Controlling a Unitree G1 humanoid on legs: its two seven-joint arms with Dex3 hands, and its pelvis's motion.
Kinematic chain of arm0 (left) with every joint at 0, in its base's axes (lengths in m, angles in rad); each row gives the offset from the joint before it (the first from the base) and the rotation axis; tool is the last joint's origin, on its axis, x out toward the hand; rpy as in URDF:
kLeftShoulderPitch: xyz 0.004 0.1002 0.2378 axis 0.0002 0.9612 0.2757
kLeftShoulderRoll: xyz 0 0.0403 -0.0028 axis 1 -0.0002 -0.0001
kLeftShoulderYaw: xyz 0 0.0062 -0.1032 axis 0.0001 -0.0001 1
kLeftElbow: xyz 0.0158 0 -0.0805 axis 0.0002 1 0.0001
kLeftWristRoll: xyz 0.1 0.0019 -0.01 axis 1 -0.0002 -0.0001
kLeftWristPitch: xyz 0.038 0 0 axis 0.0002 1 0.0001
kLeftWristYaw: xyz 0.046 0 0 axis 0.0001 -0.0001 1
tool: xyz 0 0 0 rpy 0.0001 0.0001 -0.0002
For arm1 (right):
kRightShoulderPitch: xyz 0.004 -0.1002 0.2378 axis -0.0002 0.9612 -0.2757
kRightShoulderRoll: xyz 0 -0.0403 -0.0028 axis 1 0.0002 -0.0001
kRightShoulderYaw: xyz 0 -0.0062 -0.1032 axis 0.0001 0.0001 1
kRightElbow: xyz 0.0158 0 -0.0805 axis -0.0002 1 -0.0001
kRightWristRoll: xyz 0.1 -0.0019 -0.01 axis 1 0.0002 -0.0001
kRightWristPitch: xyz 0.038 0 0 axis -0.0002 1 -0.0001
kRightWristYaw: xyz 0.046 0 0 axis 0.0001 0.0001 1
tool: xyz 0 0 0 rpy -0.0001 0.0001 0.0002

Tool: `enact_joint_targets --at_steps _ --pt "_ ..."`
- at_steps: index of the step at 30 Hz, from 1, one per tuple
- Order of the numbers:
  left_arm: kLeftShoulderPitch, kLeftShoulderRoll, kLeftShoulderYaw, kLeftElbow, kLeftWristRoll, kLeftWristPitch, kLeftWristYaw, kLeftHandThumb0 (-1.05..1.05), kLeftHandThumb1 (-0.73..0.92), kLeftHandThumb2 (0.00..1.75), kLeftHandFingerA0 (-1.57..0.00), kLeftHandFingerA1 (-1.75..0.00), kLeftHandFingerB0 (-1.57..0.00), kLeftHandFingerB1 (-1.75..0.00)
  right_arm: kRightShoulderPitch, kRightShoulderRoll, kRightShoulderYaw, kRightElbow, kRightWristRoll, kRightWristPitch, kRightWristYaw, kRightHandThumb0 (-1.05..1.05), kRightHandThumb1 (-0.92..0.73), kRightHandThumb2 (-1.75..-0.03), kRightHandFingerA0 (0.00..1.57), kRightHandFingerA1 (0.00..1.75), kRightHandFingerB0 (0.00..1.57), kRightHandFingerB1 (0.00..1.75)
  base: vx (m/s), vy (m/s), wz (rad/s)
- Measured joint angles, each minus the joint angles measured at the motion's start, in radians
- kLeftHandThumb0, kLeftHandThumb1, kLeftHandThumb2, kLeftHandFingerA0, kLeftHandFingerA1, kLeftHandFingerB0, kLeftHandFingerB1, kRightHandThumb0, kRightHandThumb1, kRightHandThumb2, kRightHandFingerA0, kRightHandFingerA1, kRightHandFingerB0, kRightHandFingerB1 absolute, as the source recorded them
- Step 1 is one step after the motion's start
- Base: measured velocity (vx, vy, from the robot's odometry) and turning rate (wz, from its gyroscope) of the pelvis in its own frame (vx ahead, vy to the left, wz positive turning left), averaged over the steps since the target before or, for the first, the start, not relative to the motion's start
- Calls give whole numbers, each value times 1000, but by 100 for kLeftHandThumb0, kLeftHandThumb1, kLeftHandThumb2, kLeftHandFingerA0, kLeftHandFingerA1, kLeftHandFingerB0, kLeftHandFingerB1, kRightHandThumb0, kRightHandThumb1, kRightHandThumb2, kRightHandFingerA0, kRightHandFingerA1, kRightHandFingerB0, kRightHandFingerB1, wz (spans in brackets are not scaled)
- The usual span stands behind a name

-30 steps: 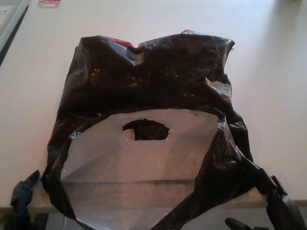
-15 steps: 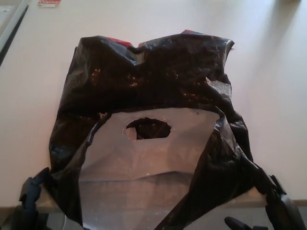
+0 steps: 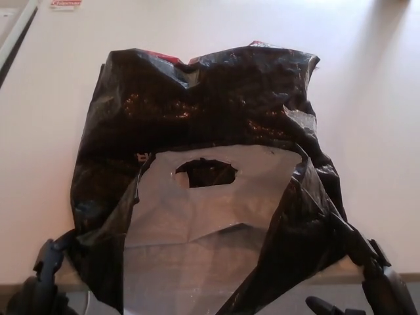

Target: A plastic bag is kept infront of the robot in the middle of the desk and the robot uses both its hands to grab it from the top and lifts it up and then releases it.

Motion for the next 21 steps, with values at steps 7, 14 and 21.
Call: enact_joint_targets --at_steps 7,14,21 --pt "10 -31 1 -71 -6 32 -24 -86 29 78 -13 -83 -10 -67 -27 28 2 7 1 18 -16 -55 -41 -68 32 44 13 36 0 0 0" --pt "11 -103 -6 -145 -6 52 -30 -82 45 92 -127 -146 -114 -133 -115 109 4 44 0 99 -58 -52 -44 -77 56 66 36 46 0 0 0" --pt "-11 -171 -5 -161 -18 54 -52 -77 62 61 -131 -168 -122 -163 -200 224 -35 135 24 151 -114 -39 -59 -62 70 128 73 67 -24 2 -1"
